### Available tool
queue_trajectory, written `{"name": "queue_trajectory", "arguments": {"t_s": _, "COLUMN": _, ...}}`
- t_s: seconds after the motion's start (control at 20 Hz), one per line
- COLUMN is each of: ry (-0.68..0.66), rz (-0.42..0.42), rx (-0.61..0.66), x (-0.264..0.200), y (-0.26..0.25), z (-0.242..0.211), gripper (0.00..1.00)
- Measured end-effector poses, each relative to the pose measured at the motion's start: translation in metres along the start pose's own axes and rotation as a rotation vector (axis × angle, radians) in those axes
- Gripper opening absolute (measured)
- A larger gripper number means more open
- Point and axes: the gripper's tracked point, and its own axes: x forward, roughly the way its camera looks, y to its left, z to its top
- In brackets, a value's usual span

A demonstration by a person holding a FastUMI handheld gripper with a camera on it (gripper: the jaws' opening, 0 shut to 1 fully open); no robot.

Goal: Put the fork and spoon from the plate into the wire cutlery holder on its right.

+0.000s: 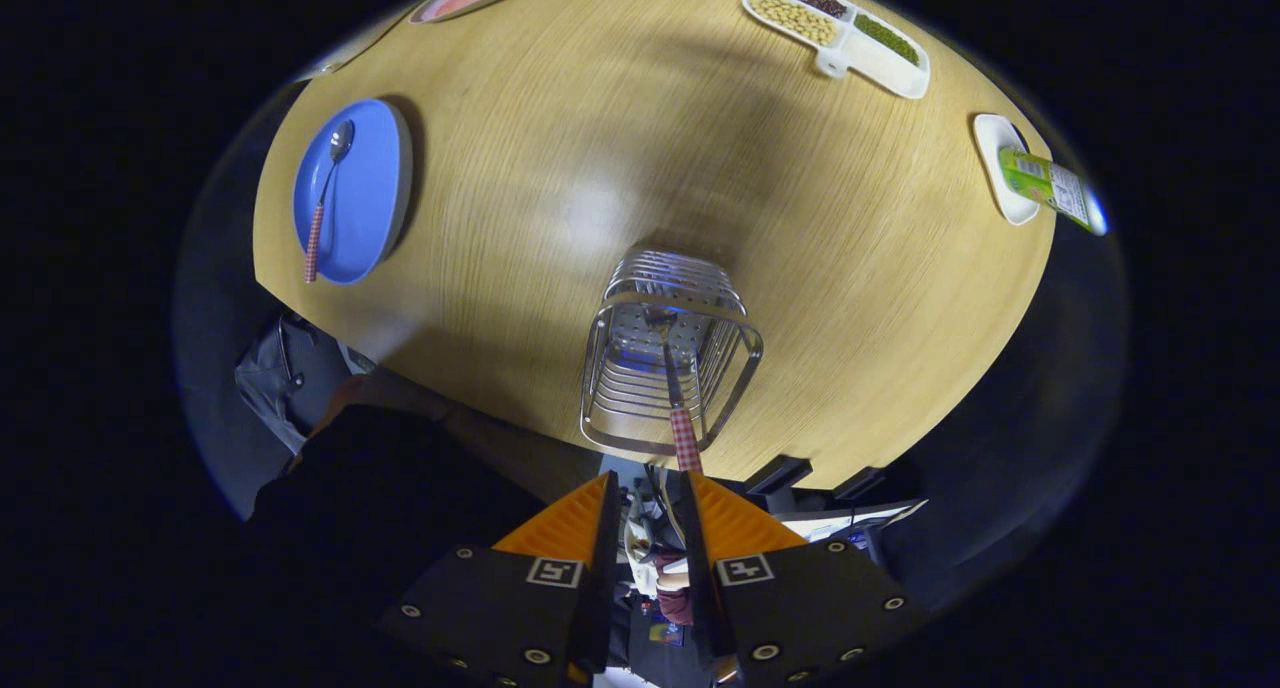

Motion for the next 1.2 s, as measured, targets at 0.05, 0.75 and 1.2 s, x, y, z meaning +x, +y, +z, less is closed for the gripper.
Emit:
{"name": "queue_trajectory", "arguments": {"t_s": 0.05, "ry": -0.045, "rz": 0.009, "rx": 0.005, "x": -0.004, "y": 0.001, "z": 0.004, "gripper": 0.34}}
{"name": "queue_trajectory", "arguments": {"t_s": 0.75, "ry": -0.606, "rz": 0.222, "rx": 0.087, "x": -0.059, "y": 0.11, "z": 0.074, "gripper": 0.69}}
{"name": "queue_trajectory", "arguments": {"t_s": 1.2, "ry": -1.135, "rz": 0.132, "rx": 0.135, "x": -0.126, "y": 0.144, "z": 0.137, "gripper": 0.85}}
